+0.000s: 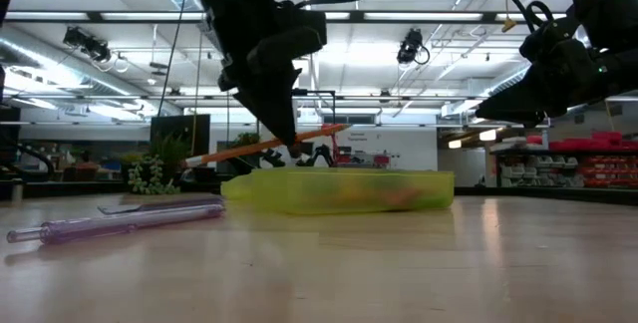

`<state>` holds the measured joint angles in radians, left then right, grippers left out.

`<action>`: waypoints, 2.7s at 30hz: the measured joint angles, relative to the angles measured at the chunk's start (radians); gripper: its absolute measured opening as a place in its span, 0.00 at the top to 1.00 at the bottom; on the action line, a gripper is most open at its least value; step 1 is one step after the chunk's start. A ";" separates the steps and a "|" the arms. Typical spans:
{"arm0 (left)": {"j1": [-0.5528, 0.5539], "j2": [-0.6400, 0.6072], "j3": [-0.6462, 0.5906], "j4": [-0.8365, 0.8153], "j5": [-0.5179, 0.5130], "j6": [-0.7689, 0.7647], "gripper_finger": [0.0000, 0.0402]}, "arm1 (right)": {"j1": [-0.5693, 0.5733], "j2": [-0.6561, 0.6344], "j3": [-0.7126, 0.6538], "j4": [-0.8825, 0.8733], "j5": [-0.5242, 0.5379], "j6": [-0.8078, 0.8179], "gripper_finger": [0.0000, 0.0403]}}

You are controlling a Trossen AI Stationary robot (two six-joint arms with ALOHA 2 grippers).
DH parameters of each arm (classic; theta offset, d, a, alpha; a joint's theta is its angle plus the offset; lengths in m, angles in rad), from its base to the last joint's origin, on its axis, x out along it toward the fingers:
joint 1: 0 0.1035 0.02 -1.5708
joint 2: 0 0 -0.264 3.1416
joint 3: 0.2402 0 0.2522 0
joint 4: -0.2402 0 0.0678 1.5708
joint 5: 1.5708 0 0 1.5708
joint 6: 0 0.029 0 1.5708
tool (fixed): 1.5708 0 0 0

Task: Pack school essentials
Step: Put the orange pencil into the yellow supply box

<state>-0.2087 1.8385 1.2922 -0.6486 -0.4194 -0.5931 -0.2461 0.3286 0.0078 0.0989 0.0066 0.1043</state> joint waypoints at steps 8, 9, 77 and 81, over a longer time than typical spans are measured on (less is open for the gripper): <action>0.032 0.000 0.000 0.099 -0.007 0.098 0.93 | 0.000 0.000 0.000 0.000 0.000 0.000 0.61; 0.037 0.000 0.000 0.112 -0.007 0.109 0.93 | 0.000 0.000 0.000 0.000 0.000 0.000 0.61; 0.083 0.095 -0.010 0.507 0.114 0.163 0.93 | 0.000 0.000 0.000 0.000 0.000 0.000 0.61; 0.080 0.095 -0.010 0.498 0.114 0.164 0.93 | 0.000 0.000 0.000 0.000 0.000 0.000 0.61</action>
<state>-0.1284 1.9335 1.2823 -0.1510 -0.3054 -0.4295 -0.2462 0.3284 0.0082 0.0990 0.0065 0.1043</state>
